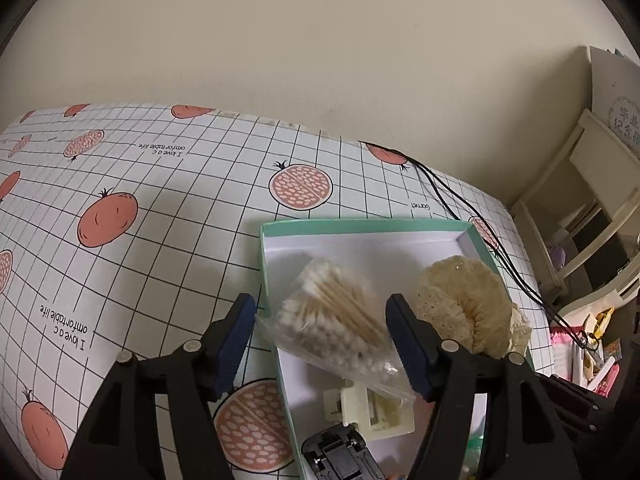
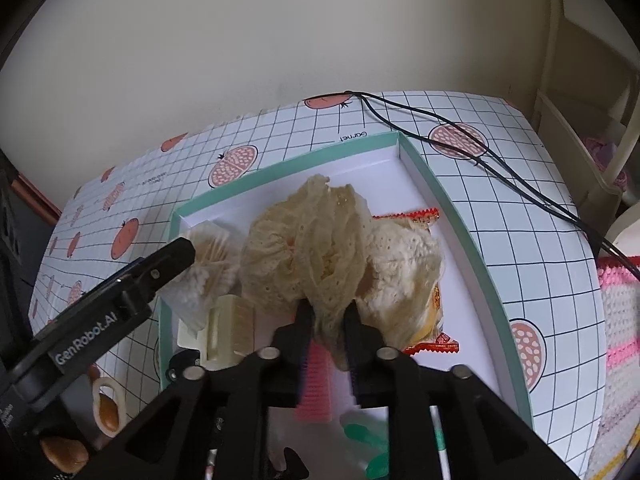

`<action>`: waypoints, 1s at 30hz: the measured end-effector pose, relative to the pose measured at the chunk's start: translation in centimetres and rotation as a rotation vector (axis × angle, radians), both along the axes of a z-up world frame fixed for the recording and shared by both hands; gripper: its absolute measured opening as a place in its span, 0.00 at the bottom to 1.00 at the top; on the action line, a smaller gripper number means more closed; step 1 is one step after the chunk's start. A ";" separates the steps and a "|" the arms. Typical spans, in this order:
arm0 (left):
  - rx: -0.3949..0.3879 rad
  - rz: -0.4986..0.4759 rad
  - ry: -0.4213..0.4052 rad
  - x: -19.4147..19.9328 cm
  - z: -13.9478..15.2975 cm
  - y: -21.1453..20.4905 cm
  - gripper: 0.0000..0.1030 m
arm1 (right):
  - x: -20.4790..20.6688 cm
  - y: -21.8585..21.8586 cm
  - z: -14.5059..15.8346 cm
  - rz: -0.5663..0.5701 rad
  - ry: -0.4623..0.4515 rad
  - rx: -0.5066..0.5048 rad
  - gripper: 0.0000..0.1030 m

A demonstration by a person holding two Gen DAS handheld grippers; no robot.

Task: Organize objects
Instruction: 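Lower the swab bag and lace bundle into the tray and open both grippers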

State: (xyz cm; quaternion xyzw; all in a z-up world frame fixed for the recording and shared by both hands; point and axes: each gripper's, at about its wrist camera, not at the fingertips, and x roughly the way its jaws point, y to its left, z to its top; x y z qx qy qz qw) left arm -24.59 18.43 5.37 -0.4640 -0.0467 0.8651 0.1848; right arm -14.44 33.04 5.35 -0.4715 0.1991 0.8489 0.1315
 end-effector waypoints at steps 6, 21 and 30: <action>0.004 0.000 -0.012 0.1 1.1 -0.4 0.67 | 0.1 0.0 0.4 -0.006 -0.010 0.014 0.34; -0.145 0.078 -0.084 -0.7 0.5 -2.7 0.75 | 0.1 0.3 1.0 -0.025 0.001 0.035 0.59; -0.205 0.129 -0.073 -0.8 -0.5 -4.0 0.94 | 0.1 0.2 1.0 -0.030 0.016 0.063 0.81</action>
